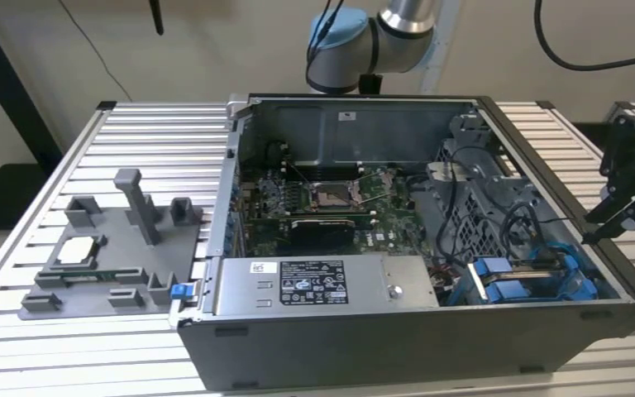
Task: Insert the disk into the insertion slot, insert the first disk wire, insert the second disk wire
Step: 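Insert the first disk wire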
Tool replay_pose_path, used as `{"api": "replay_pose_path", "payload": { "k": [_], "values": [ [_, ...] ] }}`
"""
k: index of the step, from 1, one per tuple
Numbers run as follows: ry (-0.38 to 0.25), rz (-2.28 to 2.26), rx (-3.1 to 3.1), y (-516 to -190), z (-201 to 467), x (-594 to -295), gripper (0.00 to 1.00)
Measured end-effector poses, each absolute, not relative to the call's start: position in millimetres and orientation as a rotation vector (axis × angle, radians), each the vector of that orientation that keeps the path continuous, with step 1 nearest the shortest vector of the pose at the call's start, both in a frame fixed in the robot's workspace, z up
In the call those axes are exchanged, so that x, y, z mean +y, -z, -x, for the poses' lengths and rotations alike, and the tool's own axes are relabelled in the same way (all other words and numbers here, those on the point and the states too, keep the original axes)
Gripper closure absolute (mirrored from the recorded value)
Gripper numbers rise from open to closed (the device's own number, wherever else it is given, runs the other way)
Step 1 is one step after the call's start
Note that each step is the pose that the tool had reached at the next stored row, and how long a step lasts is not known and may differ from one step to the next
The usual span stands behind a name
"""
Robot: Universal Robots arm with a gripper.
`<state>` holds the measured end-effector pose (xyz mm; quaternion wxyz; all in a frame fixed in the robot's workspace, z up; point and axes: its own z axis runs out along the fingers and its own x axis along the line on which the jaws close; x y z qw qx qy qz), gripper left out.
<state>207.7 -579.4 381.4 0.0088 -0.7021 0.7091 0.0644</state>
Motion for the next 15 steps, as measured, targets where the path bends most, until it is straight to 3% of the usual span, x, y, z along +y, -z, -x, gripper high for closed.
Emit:
{"api": "replay_pose_path", "payload": {
  "k": [6, 7, 15],
  "values": [
    [-0.202, 2.193, 2.215, -376.7, -208.0, -580.0, 0.0],
    [-0.202, 2.193, 2.215, -376.3, -207.9, -580.0, 1.0],
    [-0.202, 2.193, 2.215, -373.7, -207.9, -580.3, 1.0]
  ]
}}
